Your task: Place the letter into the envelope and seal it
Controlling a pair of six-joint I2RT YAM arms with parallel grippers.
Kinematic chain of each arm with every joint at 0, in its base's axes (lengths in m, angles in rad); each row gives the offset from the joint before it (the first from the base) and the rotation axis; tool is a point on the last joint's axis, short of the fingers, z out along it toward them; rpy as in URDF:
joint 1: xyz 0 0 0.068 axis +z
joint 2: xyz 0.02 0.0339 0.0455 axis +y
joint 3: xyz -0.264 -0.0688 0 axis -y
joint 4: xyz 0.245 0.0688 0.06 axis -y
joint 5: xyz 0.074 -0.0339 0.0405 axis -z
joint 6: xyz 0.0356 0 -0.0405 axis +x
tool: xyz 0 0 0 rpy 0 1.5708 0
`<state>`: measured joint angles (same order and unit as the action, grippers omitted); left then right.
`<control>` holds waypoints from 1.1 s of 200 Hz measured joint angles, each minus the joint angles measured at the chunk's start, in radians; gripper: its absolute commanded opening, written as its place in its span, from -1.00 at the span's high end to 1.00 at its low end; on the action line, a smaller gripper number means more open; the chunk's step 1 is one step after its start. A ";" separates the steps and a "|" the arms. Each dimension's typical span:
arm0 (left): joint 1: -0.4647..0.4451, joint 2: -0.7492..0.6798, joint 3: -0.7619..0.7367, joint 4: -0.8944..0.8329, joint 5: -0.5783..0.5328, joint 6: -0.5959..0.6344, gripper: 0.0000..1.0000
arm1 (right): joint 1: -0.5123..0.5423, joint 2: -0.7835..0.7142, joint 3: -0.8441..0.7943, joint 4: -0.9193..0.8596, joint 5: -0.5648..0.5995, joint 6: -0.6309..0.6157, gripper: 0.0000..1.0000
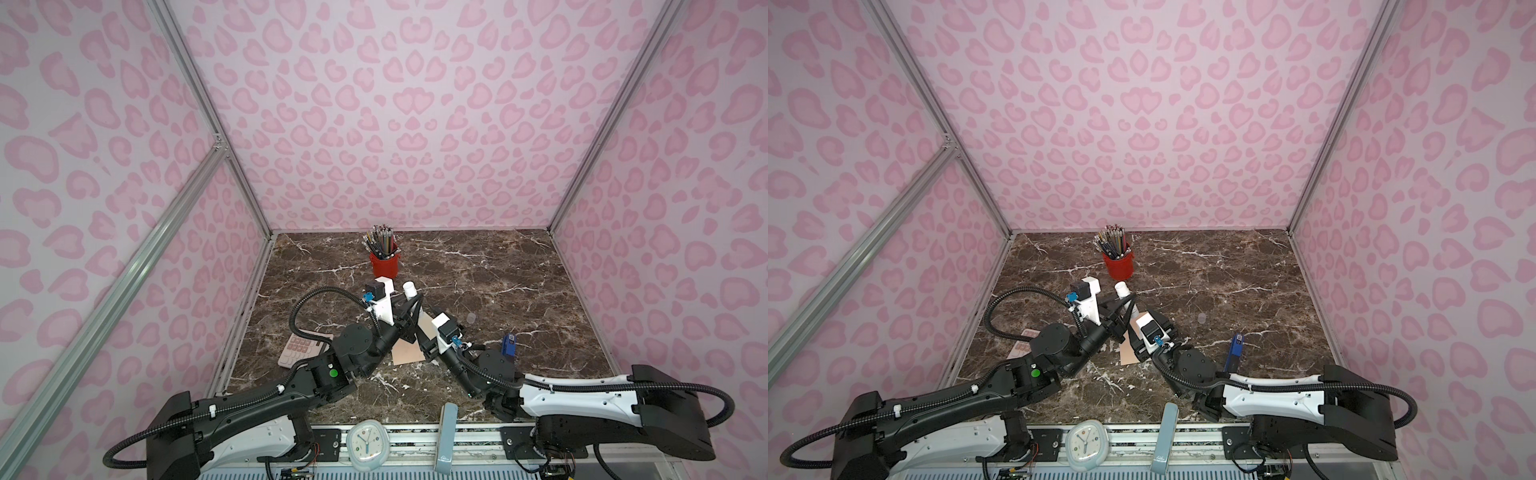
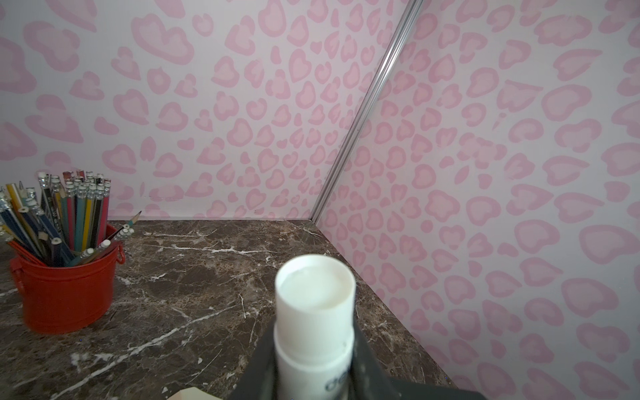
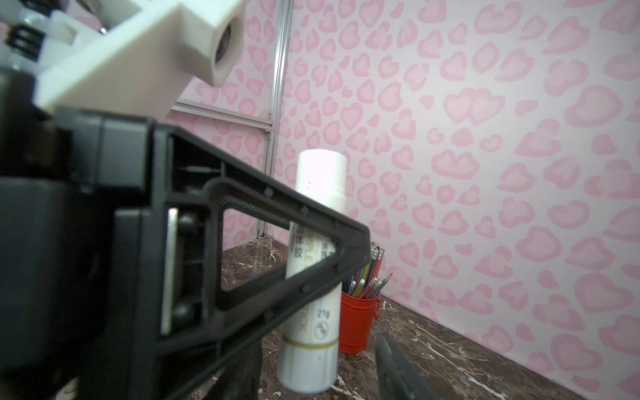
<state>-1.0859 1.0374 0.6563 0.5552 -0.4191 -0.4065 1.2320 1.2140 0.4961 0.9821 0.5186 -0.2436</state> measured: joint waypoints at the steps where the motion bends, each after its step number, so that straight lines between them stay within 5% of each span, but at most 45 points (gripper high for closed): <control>1: 0.000 0.000 0.000 0.000 0.000 -0.001 0.92 | -0.001 0.001 0.000 0.000 0.000 0.001 0.08; 66: 0.000 0.005 0.000 0.001 -0.008 -0.004 0.92 | -0.005 0.038 0.024 -0.008 -0.009 0.033 0.06; 122: 0.000 0.005 0.000 0.001 -0.008 -0.004 0.92 | -0.010 0.054 0.041 -0.044 -0.003 0.051 0.40; 220: 0.004 -0.029 -0.032 0.061 0.044 -0.005 0.92 | -0.011 -0.048 0.076 -0.222 -0.072 0.113 0.70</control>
<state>-1.0821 1.0084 0.6243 0.6163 -0.3752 -0.4110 1.2213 1.1660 0.5720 0.7597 0.4469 -0.1307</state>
